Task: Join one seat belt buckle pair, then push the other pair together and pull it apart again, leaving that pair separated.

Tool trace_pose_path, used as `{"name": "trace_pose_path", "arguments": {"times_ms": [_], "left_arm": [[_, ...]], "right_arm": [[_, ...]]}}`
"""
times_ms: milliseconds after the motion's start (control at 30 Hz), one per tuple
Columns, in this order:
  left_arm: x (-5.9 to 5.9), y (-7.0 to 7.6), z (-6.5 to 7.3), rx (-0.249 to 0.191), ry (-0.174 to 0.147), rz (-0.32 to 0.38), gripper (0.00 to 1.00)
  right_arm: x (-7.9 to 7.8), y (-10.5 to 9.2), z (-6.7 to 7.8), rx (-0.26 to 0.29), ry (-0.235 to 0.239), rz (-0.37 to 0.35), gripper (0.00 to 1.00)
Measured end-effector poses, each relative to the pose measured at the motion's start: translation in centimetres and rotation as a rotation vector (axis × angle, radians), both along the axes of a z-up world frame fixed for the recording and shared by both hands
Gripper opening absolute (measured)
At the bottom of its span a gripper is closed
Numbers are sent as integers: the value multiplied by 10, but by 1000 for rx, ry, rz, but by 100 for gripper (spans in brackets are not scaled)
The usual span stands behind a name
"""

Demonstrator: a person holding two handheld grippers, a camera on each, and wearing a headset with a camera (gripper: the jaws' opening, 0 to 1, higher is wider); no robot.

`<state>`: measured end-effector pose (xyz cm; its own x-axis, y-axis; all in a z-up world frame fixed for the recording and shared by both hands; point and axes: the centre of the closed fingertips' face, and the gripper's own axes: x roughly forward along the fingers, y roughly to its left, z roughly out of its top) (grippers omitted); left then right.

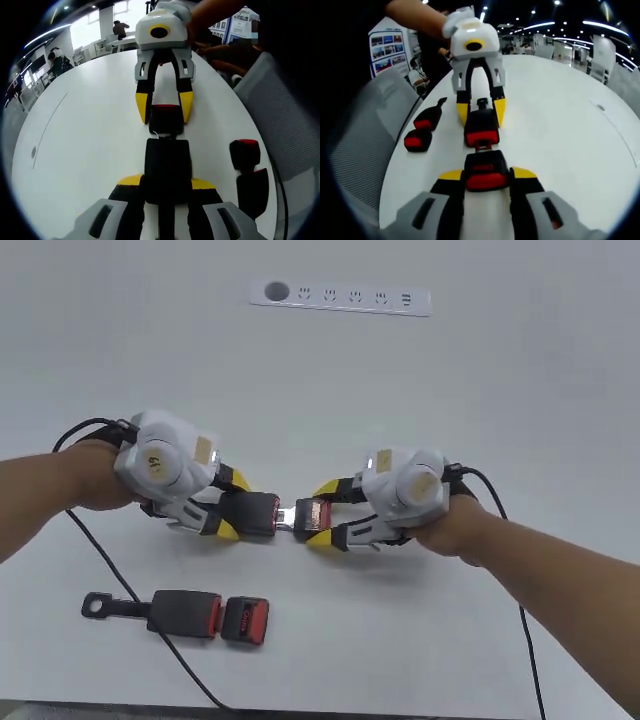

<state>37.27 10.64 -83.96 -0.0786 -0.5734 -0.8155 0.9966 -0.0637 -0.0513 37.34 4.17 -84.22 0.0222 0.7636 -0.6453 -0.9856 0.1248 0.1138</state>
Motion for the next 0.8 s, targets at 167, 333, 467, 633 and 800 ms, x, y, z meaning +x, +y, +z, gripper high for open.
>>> {"name": "trace_pose_path", "arguments": {"times_ms": [167, 333, 467, 633, 800], "left_arm": [[0, 0, 0, 0, -1, 6, 33], [0, -1, 0, -1, -1, 8, 33], [1, -1, 0, 1, -1, 9, 33], [1, -1, 0, 6, -1, 10, 33], [1, -1, 0, 10, -3, 9, 33]], "right_arm": [[0, 8, 1, 3, 2, -23, 35], [0, 9, 1, -2, 3, -34, 35], [1, 11, 1, -8, -1, -45, 35], [1, 12, 1, -16, -3, -54, 35], [1, 13, 0, -29, -5, -64, 35]]}}
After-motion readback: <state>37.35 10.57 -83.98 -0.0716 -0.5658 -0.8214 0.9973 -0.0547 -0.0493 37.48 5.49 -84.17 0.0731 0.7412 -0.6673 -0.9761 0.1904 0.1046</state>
